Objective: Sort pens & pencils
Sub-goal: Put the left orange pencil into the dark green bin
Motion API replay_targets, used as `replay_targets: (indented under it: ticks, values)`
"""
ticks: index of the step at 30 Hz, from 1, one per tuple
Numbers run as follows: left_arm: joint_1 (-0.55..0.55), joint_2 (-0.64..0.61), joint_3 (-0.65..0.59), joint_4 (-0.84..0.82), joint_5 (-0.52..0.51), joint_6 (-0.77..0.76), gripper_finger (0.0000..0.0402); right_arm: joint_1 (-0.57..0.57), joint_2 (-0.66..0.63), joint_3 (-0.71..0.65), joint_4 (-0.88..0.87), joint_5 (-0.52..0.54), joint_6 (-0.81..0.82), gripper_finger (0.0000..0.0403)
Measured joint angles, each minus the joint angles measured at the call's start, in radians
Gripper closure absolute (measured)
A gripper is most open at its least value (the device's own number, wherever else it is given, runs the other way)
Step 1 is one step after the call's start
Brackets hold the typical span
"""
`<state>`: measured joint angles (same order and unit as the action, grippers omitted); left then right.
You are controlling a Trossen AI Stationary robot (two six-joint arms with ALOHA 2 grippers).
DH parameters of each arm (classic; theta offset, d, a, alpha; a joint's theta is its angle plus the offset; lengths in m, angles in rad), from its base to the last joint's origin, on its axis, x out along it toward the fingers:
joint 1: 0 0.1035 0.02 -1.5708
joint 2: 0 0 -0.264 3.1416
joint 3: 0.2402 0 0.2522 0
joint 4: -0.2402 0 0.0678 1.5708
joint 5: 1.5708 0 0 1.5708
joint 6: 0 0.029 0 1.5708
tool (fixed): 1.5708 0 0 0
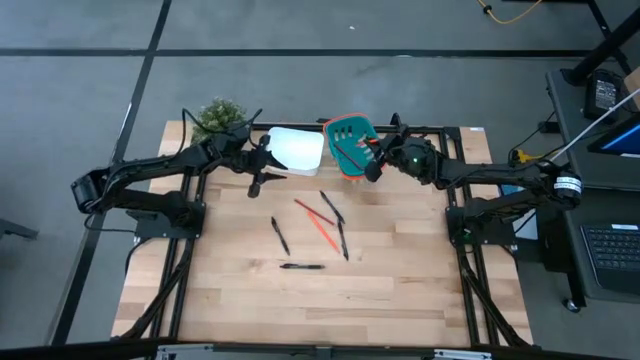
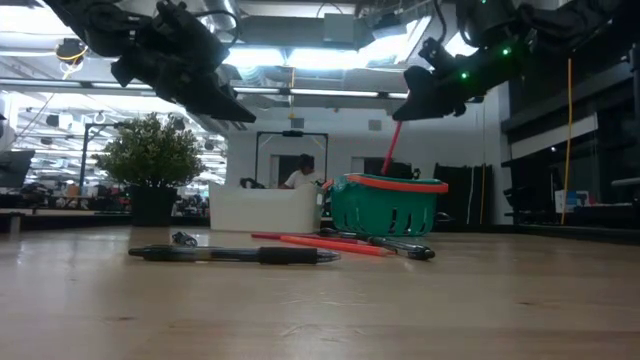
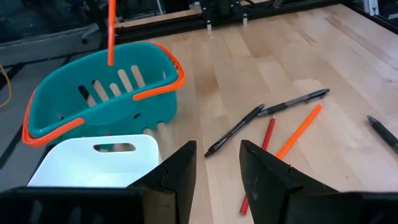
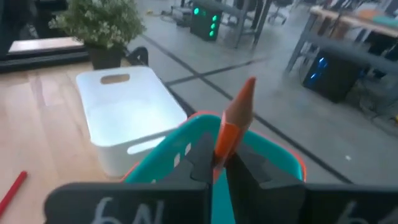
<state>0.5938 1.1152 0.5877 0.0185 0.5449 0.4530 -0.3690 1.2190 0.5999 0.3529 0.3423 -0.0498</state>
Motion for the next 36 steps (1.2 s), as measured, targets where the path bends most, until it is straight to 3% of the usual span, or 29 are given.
replay_targets:
  ticks: [10,16,26,36]
  values:
    - [0.000,0.000,0.000,-0.001,0.000,-0.001,0.0285,-0.086,0.046,0.139,-0.264,-0.114,0.035,0.0377]
    - [0.000,0.001,0.000,-0.003,0.000,-0.005,0.0285,-0.154,0.111,0.252,-0.427,-0.236,0.046,0.0377]
    - [0.000,0.001,0.000,-0.003,0.000,-0.005,0.0285,-0.222,0.284,0.545,-0.794,-0.371,0.017,0.0377]
    - [-0.001,0.001,0.000,-0.007,0.000,-0.007,0.0285,-0.245,0.516,0.828,-1.130,-0.399,-0.044,0.0377]
